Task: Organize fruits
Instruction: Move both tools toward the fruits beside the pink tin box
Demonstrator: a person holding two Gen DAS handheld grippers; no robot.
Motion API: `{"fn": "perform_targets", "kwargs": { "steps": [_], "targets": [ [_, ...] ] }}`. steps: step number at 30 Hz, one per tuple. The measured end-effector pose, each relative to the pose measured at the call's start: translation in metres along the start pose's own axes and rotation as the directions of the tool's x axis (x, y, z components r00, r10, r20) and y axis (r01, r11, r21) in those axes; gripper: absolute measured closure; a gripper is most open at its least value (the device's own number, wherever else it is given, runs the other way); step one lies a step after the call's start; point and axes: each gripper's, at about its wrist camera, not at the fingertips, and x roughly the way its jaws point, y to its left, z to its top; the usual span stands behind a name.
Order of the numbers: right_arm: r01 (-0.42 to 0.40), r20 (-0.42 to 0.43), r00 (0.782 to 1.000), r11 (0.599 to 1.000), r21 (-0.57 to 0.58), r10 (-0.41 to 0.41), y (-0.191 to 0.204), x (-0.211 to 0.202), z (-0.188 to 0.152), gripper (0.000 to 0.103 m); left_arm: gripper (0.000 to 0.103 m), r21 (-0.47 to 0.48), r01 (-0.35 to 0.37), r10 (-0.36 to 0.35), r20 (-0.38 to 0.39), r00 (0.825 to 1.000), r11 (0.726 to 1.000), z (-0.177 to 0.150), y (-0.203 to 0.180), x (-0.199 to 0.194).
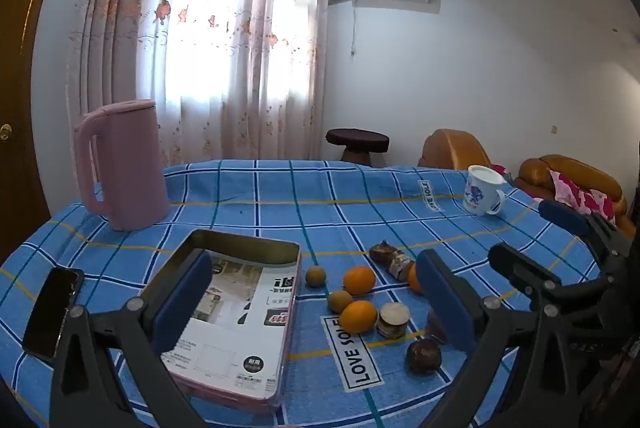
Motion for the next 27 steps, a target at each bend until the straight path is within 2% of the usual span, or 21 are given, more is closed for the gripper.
{"fn": "perform_targets", "kwargs": {
  "steps": [3,5,7,12,27],
  "targets": [
    [-0.021,0.000,1.000,1.000,0.012,0.021,0.002,0.001,0.003,0.001,0.000,0.000,-0.008,0.008,0.006,1.000,1.000,0.000,0.000,0.001],
    [-0.016,0.004,1.000,0.999,0.043,0.015,-0.012,0.003,-0.003,0.001,0.000,0.006,-0.008,0.008,0.003,1.000,1.000,0.001,-0.001,0.002],
    [-0.002,-0.004,1.000,0.999,0.032,0.002,-0.008,0.004,-0.006,0.001,0.000,0.006,-0.012,0.012,0.005,1.000,1.000,-0.009,-0.002,0.008],
    [0.024,-0.021,0.999,0.999,0.030,-0.023,-0.005,0.007,-0.012,0.001,0.000,0.004,-0.009,0.009,0.005,1.000,1.000,-0.009,-0.003,0.008],
    [0.032,-0.034,0.999,0.999,0.037,-0.030,-0.007,0.006,-0.014,0.001,0.000,0.015,-0.003,0.003,0.001,1.000,1.000,-0.011,-0.005,0.004]
  ]
}}
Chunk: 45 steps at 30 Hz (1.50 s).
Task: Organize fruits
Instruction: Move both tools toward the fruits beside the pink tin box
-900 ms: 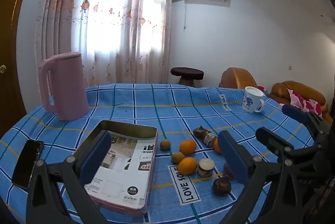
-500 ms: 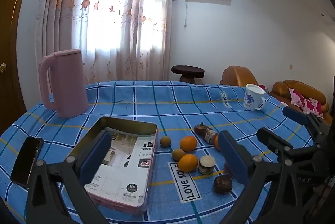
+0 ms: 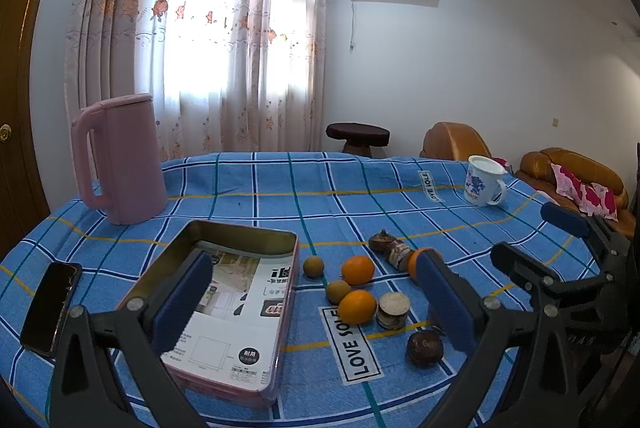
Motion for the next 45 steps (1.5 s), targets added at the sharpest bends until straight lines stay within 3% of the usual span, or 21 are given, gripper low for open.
{"fn": "perform_targets", "kwargs": {
  "steps": [45],
  "targets": [
    [-0.019,-0.017,1.000,1.000,-0.002,0.019,0.0044,-0.0004,-0.0025,0.001,0.000,-0.009,0.002,-0.002,-0.004,1.000,1.000,-0.0005,0.0009,0.0013]
  ]
}}
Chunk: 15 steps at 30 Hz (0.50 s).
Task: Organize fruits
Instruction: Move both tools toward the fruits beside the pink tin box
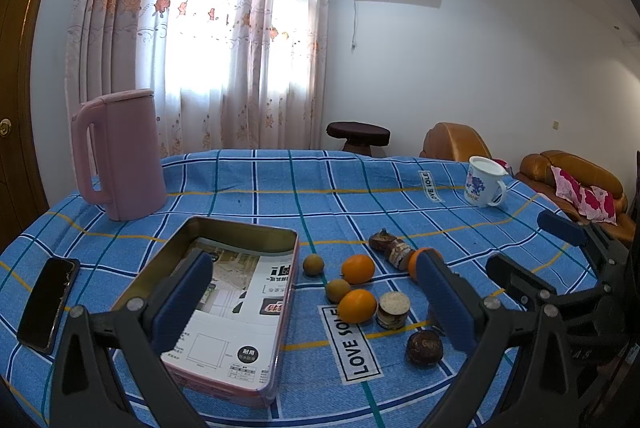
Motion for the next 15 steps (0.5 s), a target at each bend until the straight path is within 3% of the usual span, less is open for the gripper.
{"fn": "perform_targets", "kwargs": {
  "steps": [5,8,15],
  "targets": [
    [0.017,-0.033,0.999,1.000,0.012,-0.017,-0.006,0.008,-0.007,0.001,0.000,-0.009,0.000,-0.001,-0.009,1.000,1.000,-0.007,0.001,0.006],
    [0.027,-0.083,0.996,0.999,0.037,-0.024,-0.015,0.018,-0.018,0.001,0.000,-0.016,0.030,-0.031,-0.052,0.998,0.999,-0.018,-0.001,0.017],
    [-0.046,-0.181,0.982,0.997,0.066,0.057,-0.018,0.039,-0.038,0.006,0.000,0.017,0.071,-0.069,-0.091,0.993,0.997,-0.037,-0.020,0.026]
  ]
}}
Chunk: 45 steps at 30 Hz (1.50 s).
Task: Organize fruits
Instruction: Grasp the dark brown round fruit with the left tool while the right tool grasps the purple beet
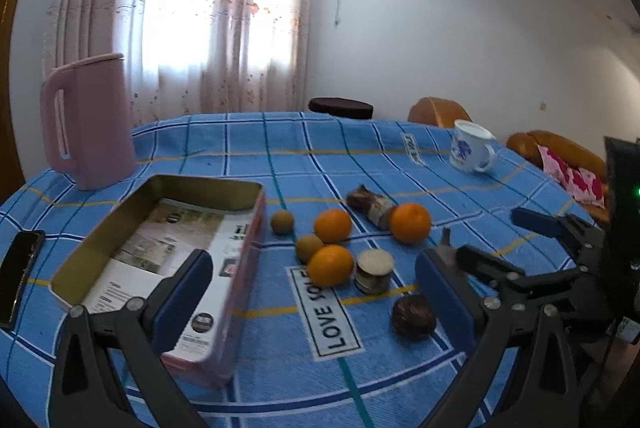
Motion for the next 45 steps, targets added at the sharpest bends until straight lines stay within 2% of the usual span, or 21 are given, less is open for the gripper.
{"fn": "perform_targets", "kwargs": {
  "steps": [3,6,10,11,16,20,26,30,34,37,38,39,43,45],
  "targets": [
    [-0.020,-0.047,0.999,1.000,-0.002,0.020,0.002,0.010,-0.005,0.019,0.000,0.007,0.007,-0.007,-0.011,1.000,1.000,-0.004,-0.003,0.002],
    [-0.045,-0.099,0.994,0.999,0.020,0.046,-0.001,0.023,-0.009,0.025,0.000,0.005,0.011,-0.010,-0.017,1.000,1.000,-0.006,-0.004,0.002],
    [-0.130,-0.151,0.979,0.991,0.041,0.135,-0.005,0.029,-0.010,0.043,0.000,0.017,0.023,-0.022,-0.028,0.999,1.000,-0.007,-0.009,0.004],
    [-0.145,-0.148,0.977,0.988,0.044,0.150,-0.004,0.027,-0.011,0.050,0.000,0.022,0.026,-0.026,-0.032,0.999,0.999,-0.008,-0.011,0.006],
    [-0.104,-0.084,0.991,0.993,0.049,0.108,-0.010,0.013,-0.015,0.050,0.001,0.043,0.063,-0.060,-0.069,0.996,0.997,-0.010,-0.023,0.013],
    [-0.038,-0.045,0.998,0.997,0.070,0.041,-0.026,0.003,-0.017,0.050,0.005,0.066,0.091,-0.084,-0.105,0.991,0.994,-0.012,-0.037,0.022],
    [-0.021,-0.030,0.999,0.994,0.108,0.024,-0.046,-0.003,-0.024,0.050,0.020,0.082,0.140,-0.121,-0.205,0.971,0.987,-0.019,-0.057,0.043],
    [-0.032,-0.026,0.999,0.994,0.103,0.035,-0.046,-0.004,-0.024,0.050,0.031,0.063,0.157,-0.135,-0.265,0.955,0.986,-0.021,-0.059,0.055],
    [-0.039,-0.023,0.999,0.995,0.096,0.041,-0.045,-0.004,-0.025,0.050,0.038,0.056,0.170,-0.144,-0.315,0.938,0.984,-0.025,-0.060,0.064],
    [-0.040,-0.021,0.999,0.995,0.088,0.042,-0.045,-0.004,-0.026,0.050,0.050,0.052,0.186,-0.160,-0.318,0.935,0.981,-0.027,-0.060,0.065],
    [-0.039,-0.022,0.999,0.996,0.084,0.041,-0.044,-0.004,-0.026,0.050,0.059,0.051,0.191,-0.165,-0.317,0.934,0.980,-0.027,-0.060,0.065],
    [-0.039,-0.022,0.999,0.996,0.080,0.041,-0.044,-0.004,-0.026,0.050,0.064,0.046,0.197,-0.173,-0.316,0.933,0.979,-0.027,-0.059,0.064],
    [-0.040,-0.016,0.999,0.997,0.062,0.041,-0.040,-0.006,-0.026,0.050,0.064,0.019,0.230,-0.214,-0.305,0.928,0.973,-0.028,-0.055,0.062],
    [-0.043,-0.009,0.999,0.997,0.057,0.043,-0.039,-0.007,-0.026,0.050,0.064,0.011,0.231,-0.218,-0.287,0.933,0.973,-0.028,-0.053,0.058]
  ]
}}
